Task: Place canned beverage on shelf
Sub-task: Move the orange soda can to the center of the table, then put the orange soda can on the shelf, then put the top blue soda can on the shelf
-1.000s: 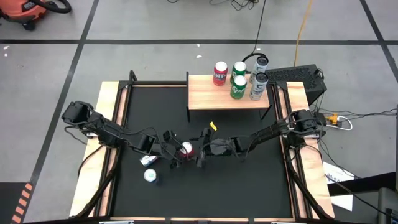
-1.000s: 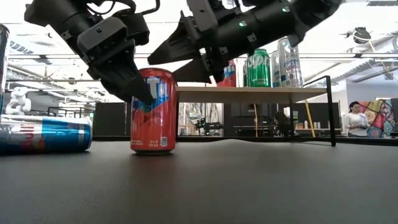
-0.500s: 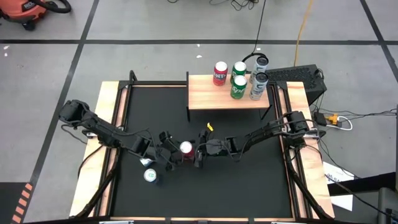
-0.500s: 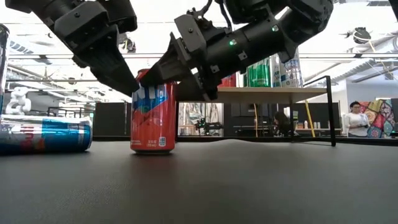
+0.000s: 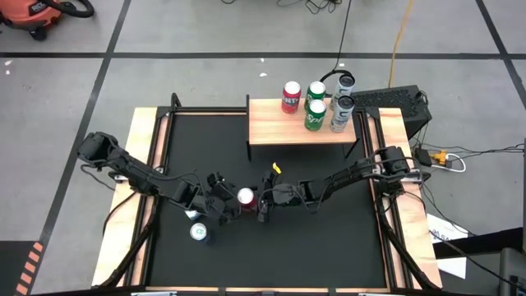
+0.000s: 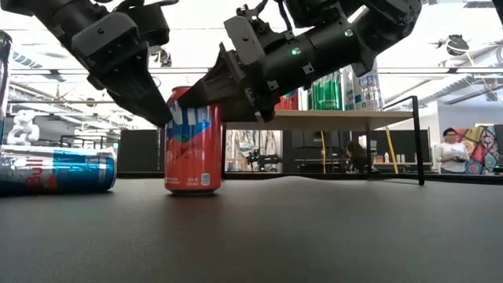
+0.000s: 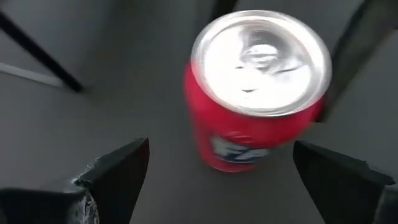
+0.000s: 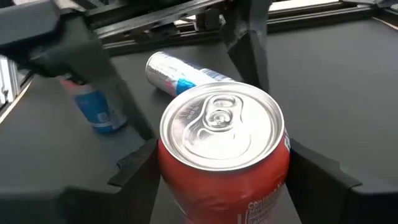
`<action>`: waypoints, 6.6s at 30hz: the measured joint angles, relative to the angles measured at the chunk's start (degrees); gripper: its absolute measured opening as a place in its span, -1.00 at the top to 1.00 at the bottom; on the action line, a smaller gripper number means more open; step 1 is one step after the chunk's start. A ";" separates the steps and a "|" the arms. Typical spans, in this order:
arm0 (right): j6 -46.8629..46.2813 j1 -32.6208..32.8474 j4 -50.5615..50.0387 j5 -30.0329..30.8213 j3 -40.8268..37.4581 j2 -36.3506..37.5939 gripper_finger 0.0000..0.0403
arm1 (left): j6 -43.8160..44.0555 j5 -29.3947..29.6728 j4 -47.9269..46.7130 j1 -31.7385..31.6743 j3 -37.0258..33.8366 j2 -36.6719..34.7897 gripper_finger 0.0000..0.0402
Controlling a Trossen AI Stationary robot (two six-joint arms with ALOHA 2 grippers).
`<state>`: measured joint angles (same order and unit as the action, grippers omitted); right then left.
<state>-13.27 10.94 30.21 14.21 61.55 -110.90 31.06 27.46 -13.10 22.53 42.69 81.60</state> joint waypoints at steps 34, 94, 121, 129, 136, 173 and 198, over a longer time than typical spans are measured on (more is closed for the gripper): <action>7.55 1.20 2.70 -20.19 -20.14 17.32 -0.64 | -27.05 -14.17 40.79 -2.73 -0.54 11.75 -0.96; -34.04 20.09 -42.92 25.15 -20.10 34.15 -0.79 | -35.32 -13.33 20.66 -26.02 31.26 18.45 -0.40; -40.08 24.50 -49.35 33.69 -20.10 34.12 -0.79 | -35.83 -13.03 25.91 -38.87 35.76 22.15 -0.41; -40.08 24.69 -49.19 34.01 -20.09 34.12 -0.79 | -34.36 -14.73 27.02 -40.04 35.78 23.04 -0.41; -40.07 24.69 -48.93 34.01 -20.09 34.12 -0.79 | -34.37 -19.23 27.74 -40.69 35.85 23.56 -0.52; -13.11 15.31 -12.10 21.34 -20.08 24.60 -0.79 | -15.60 -3.89 -28.87 -14.56 18.36 -10.66 -0.96; -11.49 10.86 -6.81 16.99 -20.05 22.89 -0.79 | 13.08 -16.59 -25.60 -3.35 -5.13 -5.20 -0.83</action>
<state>-24.75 21.80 23.39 31.20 41.50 -88.01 44.14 10.87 -38.70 19.18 37.56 76.40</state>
